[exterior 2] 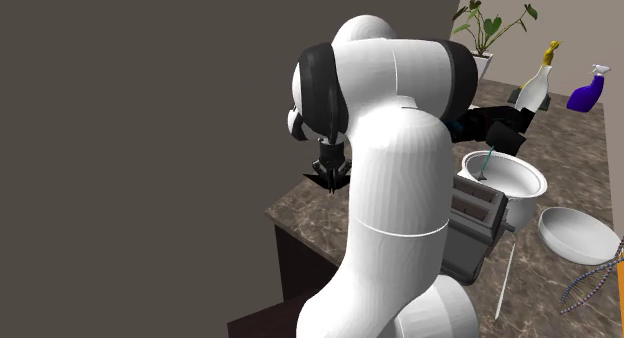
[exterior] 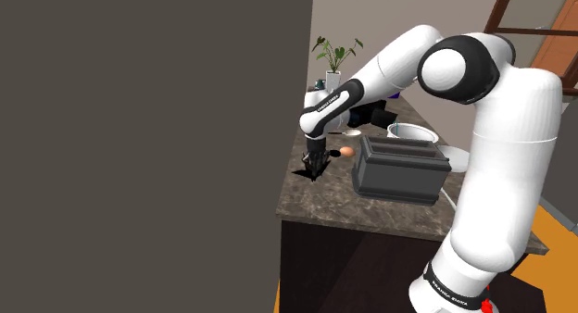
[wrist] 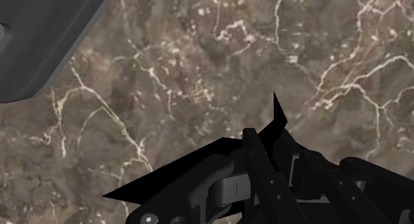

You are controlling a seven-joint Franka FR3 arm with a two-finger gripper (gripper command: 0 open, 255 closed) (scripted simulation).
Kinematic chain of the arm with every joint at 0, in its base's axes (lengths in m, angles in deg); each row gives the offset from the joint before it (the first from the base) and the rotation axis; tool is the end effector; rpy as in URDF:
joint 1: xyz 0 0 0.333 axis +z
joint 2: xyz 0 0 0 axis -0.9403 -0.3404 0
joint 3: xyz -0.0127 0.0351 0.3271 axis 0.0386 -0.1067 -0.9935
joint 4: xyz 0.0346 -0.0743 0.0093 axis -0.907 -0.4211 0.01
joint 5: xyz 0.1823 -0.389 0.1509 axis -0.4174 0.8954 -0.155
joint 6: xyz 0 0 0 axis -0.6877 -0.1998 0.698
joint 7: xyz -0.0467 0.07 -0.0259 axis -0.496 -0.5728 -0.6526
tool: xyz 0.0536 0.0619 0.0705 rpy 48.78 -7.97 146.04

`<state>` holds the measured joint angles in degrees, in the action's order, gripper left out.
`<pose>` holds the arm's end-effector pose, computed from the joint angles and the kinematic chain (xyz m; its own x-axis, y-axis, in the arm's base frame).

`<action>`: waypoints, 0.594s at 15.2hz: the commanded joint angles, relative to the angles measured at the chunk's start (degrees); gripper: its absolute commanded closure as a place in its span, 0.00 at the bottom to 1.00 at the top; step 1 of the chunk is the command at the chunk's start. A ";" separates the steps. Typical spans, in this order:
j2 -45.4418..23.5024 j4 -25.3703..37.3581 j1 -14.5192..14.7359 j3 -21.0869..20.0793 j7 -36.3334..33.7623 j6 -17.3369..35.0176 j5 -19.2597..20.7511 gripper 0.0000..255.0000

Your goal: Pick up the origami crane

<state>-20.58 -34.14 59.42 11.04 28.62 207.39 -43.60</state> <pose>0.5810 -0.1747 0.2523 0.9277 -0.3566 -0.1101 -0.3539 -0.9342 0.0442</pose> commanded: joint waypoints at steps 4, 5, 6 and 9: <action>2.27 0.83 0.08 0.08 -0.09 -3.09 0.24 1.00; 2.74 1.06 0.10 0.09 -0.11 -3.79 0.29 1.00; 3.19 1.29 0.11 0.10 -0.12 -4.48 0.34 1.00; 4.51 2.09 0.15 0.13 -0.16 -6.58 0.47 1.00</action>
<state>-16.44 -32.46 59.57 11.15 28.44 201.59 -43.17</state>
